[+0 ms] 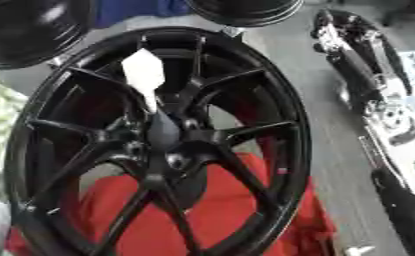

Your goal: Pull the pin out of the wheel hub.

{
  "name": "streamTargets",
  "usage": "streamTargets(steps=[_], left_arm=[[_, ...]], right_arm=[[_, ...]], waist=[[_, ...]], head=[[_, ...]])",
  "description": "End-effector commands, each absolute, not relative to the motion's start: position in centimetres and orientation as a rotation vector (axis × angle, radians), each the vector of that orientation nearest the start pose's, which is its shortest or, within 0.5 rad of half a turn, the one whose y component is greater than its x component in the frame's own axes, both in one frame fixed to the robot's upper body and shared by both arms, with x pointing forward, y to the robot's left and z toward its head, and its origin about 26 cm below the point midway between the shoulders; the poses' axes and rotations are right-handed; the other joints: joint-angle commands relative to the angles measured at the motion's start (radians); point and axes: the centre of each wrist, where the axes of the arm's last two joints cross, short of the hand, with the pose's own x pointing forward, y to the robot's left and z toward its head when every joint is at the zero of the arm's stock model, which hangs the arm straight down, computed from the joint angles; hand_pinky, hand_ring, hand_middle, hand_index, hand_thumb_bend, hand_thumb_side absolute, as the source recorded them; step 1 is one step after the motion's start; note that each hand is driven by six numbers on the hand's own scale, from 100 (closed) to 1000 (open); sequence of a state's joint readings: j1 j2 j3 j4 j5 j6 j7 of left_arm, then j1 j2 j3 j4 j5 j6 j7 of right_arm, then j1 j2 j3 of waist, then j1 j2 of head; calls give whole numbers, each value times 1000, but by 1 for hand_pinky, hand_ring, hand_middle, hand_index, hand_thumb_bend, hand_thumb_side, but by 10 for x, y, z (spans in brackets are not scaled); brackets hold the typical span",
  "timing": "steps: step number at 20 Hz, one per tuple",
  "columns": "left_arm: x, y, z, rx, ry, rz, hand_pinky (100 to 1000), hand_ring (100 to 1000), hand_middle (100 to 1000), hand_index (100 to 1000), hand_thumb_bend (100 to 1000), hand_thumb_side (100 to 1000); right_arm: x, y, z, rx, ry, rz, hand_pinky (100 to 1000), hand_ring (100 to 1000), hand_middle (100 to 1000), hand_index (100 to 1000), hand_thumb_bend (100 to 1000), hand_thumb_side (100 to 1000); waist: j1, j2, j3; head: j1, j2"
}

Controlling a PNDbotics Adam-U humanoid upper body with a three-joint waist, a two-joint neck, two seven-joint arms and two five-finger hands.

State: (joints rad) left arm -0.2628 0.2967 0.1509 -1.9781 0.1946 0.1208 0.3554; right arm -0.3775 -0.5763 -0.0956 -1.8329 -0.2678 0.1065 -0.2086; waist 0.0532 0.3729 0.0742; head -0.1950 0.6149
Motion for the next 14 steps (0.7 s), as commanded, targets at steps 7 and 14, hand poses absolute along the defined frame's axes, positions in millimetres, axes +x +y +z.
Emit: streamTargets(steps=[7, 14], left_arm=[[295, 301, 210, 315, -2192, 201, 767, 608, 592, 717, 791, 485], [295, 311, 237, 455, -2268, 28, 769, 611, 597, 723, 794, 497]], right_arm=[[319, -331, 244, -332, -2174, 124, 790, 782, 744, 780, 208, 534], [318, -334, 243, -345, -2165, 130, 790, 781, 744, 780, 206, 537]], waist=[[-2, -12, -7], [2, -13, -5]], head=[[3, 7], [-14, 24]])
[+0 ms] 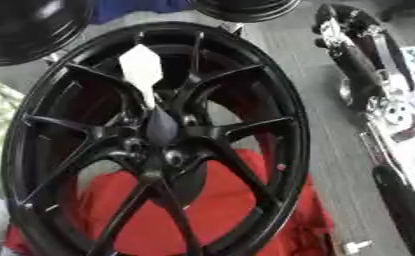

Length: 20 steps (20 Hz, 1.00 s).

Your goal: Pull the pin out of the wheel hub.

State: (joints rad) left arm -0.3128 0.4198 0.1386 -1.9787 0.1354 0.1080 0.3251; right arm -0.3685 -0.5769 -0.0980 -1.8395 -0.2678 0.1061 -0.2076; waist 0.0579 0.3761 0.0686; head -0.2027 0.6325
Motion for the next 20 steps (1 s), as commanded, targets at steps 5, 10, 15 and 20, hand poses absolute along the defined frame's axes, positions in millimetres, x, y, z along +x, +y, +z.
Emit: streamTargets(steps=[5, 10, 15, 20], left_arm=[[300, 296, 258, 474, -2345, -195, 772, 619, 603, 735, 776, 513], [301, 285, 280, 571, -2329, -494, 777, 629, 610, 744, 753, 518], [305, 284, 307, 722, -2313, -763, 784, 646, 619, 752, 723, 524], [317, 294, 324, 839, -2234, -1031, 791, 666, 629, 759, 682, 514]], right_arm=[[313, -342, 243, -400, -2146, 159, 790, 781, 744, 779, 205, 537], [309, -345, 243, -403, -2144, 147, 789, 781, 744, 779, 203, 533], [306, -346, 245, -407, -2147, 162, 790, 781, 744, 779, 201, 534], [306, -344, 245, -401, -2144, 173, 789, 780, 736, 778, 200, 536]], waist=[[15, -32, -7], [15, -44, -9], [16, -59, -33], [14, -55, -48]], head=[[-13, 9], [13, -8], [11, 6], [29, 10]])
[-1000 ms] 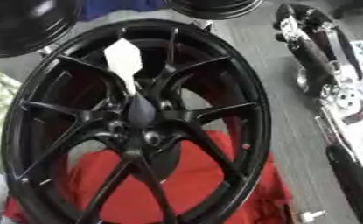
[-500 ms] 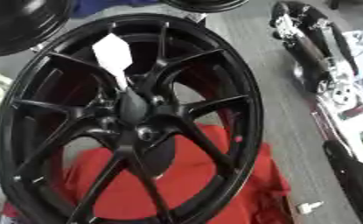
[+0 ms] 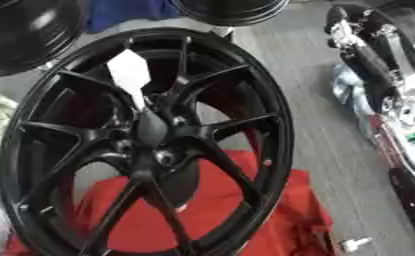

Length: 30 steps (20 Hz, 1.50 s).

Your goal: Pull the pin out of the wheel hub.

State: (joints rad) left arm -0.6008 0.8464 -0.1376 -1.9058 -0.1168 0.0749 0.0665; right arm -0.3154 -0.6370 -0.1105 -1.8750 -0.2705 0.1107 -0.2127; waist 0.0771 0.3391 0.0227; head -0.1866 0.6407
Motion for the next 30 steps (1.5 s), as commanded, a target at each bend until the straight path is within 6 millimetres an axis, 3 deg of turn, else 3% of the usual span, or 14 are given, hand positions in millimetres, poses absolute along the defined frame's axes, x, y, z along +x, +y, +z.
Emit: streamTargets(steps=[1, 8, 14, 19, 23, 26, 30], left_arm=[[318, 296, 327, 853, -2214, -1092, 792, 672, 632, 760, 669, 502], [323, 314, 351, 900, -2076, -1363, 801, 696, 649, 780, 646, 490], [337, 314, 341, 889, -1923, -1544, 816, 732, 671, 791, 580, 471], [346, 307, 333, 864, -1825, -1705, 822, 743, 684, 795, 560, 471], [354, 294, 341, 819, -1821, -1746, 825, 746, 689, 799, 550, 471], [364, 286, 346, 798, -1793, -1753, 828, 757, 701, 804, 545, 463], [374, 274, 358, 789, -1779, -1797, 830, 758, 708, 808, 553, 448]], right_arm=[[306, -343, 245, -399, -2143, 176, 789, 780, 737, 778, 200, 538], [306, -341, 242, -388, -2130, 186, 788, 779, 736, 777, 200, 541], [306, -343, 240, -392, -2116, 196, 788, 779, 735, 777, 199, 541], [309, -343, 241, -397, -2105, 215, 787, 778, 734, 775, 197, 544], [312, -338, 243, -355, -2110, 229, 786, 776, 731, 773, 195, 542], [314, -332, 247, -314, -2123, 244, 786, 776, 731, 773, 200, 545], [314, -331, 251, -307, -2135, 255, 786, 774, 729, 772, 195, 540]], waist=[[-5, -17, -6], [6, -18, -54], [22, -35, -74], [31, -40, -78], [41, -38, -87], [46, -39, -97], [38, -29, -84]], head=[[23, 4], [54, 3], [64, 6], [79, 0], [90, -16], [98, -8], [91, -18]])
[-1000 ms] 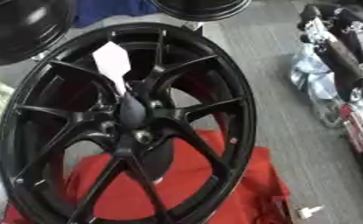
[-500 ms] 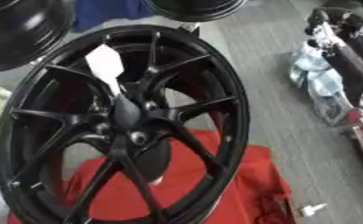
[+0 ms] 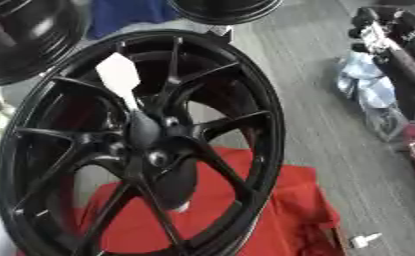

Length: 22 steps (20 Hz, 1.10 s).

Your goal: Pull the pin out of the wheel hub.

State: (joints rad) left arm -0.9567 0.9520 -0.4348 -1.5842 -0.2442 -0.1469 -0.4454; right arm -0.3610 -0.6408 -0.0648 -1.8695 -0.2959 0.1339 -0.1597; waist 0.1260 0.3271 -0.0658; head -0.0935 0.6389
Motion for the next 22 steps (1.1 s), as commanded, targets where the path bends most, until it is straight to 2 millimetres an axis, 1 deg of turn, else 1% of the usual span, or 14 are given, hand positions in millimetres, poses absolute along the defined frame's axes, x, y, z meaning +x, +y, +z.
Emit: streamTargets(steps=[1, 4, 5, 8, 10, 13, 15, 18, 21, 22], left_arm=[[375, 270, 361, 772, -1783, -1818, 832, 762, 712, 810, 552, 447], [374, 257, 371, 729, -1789, -1877, 833, 759, 713, 810, 561, 428], [373, 252, 375, 706, -1799, -1896, 833, 758, 711, 809, 569, 426], [371, 246, 380, 649, -1786, -1921, 833, 759, 716, 809, 571, 419], [371, 243, 386, 637, -1767, -1931, 833, 758, 715, 809, 573, 415], [370, 236, 394, 597, -1752, -1960, 832, 755, 716, 807, 579, 401], [370, 235, 396, 567, -1725, -1979, 833, 758, 723, 809, 578, 395], [370, 235, 400, 535, -1680, -1999, 834, 759, 739, 812, 576, 381], [371, 236, 405, 502, -1650, -2010, 834, 758, 738, 810, 572, 368], [371, 237, 406, 494, -1644, -2013, 834, 758, 737, 809, 547, 378]], right_arm=[[313, -332, 252, -309, -2138, 250, 786, 774, 729, 772, 195, 539], [312, -333, 254, -312, -2143, 247, 785, 773, 728, 771, 193, 543], [312, -332, 254, -311, -2142, 250, 785, 773, 728, 771, 193, 545], [313, -328, 252, -293, -2135, 258, 784, 772, 727, 771, 193, 549], [314, -327, 251, -287, -2135, 259, 785, 772, 727, 771, 192, 551], [315, -326, 252, -280, -2139, 256, 784, 772, 728, 771, 192, 553], [316, -324, 252, -269, -2140, 258, 784, 772, 728, 771, 192, 554], [317, -321, 249, -253, -2131, 263, 785, 772, 728, 771, 188, 560], [318, -321, 246, -250, -2115, 274, 786, 773, 729, 772, 184, 566], [318, -322, 245, -251, -2112, 278, 786, 773, 730, 772, 155, 579]], waist=[[-13, -14, 7], [-14, -9, 8], [-12, -4, -2], [-2, 2, -28], [-3, 7, -36], [-4, 17, -46], [-3, 20, -48], [-4, 19, -51], [-13, 18, -44], [-16, 18, -40]], head=[[-4, -20], [-12, -29], [-12, -32], [8, -40], [20, -55], [22, -70], [25, -72], [46, -69], [74, -61], [80, -59]])
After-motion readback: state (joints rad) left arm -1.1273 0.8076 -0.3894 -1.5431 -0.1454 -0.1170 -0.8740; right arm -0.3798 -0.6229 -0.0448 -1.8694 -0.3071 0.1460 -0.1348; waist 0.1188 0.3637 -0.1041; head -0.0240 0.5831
